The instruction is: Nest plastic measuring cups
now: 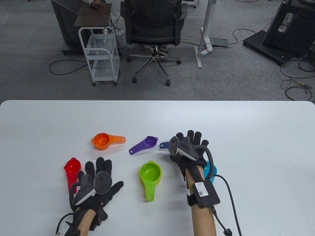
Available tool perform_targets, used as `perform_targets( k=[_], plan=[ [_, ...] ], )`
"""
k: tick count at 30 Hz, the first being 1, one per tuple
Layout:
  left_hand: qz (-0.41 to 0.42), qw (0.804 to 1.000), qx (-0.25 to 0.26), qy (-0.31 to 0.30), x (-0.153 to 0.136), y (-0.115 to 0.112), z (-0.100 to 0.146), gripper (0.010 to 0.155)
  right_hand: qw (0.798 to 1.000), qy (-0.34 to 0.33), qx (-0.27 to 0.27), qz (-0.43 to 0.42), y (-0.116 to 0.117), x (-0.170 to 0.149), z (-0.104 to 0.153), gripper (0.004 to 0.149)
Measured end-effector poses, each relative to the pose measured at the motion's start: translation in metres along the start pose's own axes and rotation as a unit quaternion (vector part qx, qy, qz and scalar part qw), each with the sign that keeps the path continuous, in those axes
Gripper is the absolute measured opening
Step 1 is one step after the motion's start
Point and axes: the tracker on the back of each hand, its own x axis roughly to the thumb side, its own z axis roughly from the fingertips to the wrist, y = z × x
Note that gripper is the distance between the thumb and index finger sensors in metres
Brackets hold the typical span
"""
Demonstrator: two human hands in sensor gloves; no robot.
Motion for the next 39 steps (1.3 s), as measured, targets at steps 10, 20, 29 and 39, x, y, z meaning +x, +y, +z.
perform_targets(
  k=[10, 20, 29, 39],
  plan=[
    [0.013, 1.000, -0.023, 0.017, -0.007, -0.005, -0.006, 0.094, 0.999, 0.010, -0.027, 0.016, 0.011, 0.000, -0.024, 0.090],
    [0.063, 0.997, 0.025, -0.048, 0.011, 0.003, 0.004, 0.088, 0.978, -0.167, -0.110, -0.056, -0.015, 0.020, 0.088, 0.093],
    [0.358, 0.918, -0.055, -0.160, 0.026, 0.000, 0.009, 0.069, 0.948, -0.253, -0.182, 0.057, 0.009, 0.080, 0.149, 0.094],
    [0.371, 0.921, 0.061, -0.105, 0.014, 0.010, 0.014, 0.048, 0.919, -0.290, -0.109, -0.243, -0.002, 0.056, 0.150, 0.090]
  ],
)
